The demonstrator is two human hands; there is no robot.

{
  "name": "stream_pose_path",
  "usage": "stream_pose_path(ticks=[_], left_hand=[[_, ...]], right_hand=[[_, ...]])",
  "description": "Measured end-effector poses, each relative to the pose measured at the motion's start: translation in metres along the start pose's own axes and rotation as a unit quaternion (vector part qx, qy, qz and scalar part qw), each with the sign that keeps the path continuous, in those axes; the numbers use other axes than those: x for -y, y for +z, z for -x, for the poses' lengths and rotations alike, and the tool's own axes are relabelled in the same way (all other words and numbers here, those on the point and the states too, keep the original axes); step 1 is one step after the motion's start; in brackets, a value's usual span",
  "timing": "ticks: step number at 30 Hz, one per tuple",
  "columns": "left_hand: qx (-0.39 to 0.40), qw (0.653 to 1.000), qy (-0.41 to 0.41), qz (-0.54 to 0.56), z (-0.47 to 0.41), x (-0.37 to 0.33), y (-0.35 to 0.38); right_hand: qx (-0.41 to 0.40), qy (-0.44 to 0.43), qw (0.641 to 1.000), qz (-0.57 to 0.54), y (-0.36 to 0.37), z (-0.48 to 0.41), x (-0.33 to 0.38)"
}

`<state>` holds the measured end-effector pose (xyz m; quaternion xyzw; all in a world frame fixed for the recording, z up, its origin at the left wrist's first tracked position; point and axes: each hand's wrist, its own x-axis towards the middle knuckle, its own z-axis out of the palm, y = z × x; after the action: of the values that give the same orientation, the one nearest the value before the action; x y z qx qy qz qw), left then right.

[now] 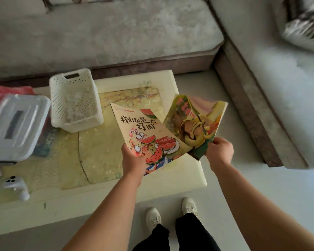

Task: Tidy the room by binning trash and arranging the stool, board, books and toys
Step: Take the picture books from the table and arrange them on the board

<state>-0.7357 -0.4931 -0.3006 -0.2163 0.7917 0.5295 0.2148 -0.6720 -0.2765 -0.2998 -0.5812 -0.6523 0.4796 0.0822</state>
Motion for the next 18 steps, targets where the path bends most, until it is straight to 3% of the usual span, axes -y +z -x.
stream_pose_path(ticks=[8,18], left_hand=[[0.045,0.994,0.094,-0.014,0.07,-0.084,0.034],[0.215,0.958,0.188,-0.011,0.201,-0.14,0.138]], right_hand=[[-0.106,0.03,0.986,-0.121,-0.126,0.01,0.023],[-0.243,0.096,0.928,-0.266,-0.309,0.025,-0.007]])
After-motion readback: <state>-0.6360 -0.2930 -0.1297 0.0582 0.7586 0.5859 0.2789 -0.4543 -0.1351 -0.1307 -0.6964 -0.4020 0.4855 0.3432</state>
